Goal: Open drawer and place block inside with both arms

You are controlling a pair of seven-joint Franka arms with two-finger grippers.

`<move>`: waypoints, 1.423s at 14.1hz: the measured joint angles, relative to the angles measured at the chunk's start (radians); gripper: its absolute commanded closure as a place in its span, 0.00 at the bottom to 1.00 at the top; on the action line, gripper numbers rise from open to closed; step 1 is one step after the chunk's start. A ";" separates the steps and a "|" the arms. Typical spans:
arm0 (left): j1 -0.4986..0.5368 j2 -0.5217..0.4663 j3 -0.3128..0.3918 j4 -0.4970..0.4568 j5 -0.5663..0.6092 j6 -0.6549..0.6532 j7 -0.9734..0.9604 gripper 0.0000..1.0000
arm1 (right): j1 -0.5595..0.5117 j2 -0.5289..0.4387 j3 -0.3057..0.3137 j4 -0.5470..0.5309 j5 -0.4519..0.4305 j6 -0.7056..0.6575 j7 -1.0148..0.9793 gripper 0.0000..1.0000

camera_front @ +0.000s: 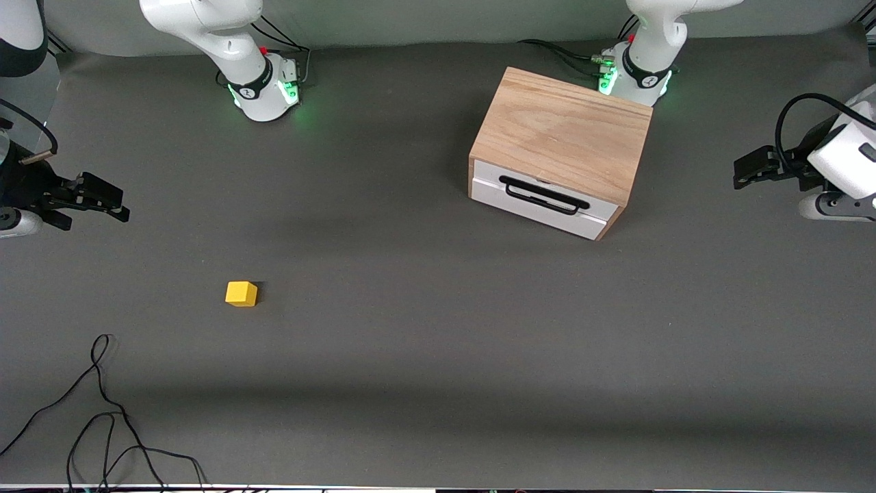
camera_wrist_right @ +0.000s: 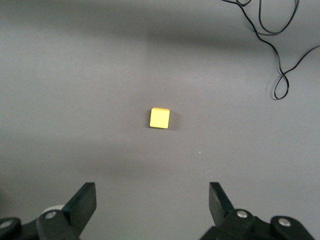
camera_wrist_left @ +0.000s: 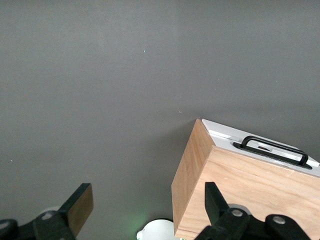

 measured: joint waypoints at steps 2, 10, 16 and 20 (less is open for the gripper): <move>0.000 0.000 0.000 0.000 0.000 0.000 0.000 0.01 | 0.000 0.000 0.000 0.001 0.000 -0.001 0.000 0.00; 0.000 0.000 -0.001 0.000 -0.001 0.000 0.000 0.13 | -0.005 0.001 -0.005 0.010 0.000 -0.002 0.000 0.00; 0.000 0.000 -0.002 0.000 -0.001 0.000 0.000 0.16 | -0.003 0.009 -0.003 0.009 0.000 -0.005 0.000 0.00; 0.000 0.000 -0.002 0.000 -0.001 0.000 0.000 0.16 | -0.003 0.011 -0.003 0.009 0.000 -0.005 0.000 0.00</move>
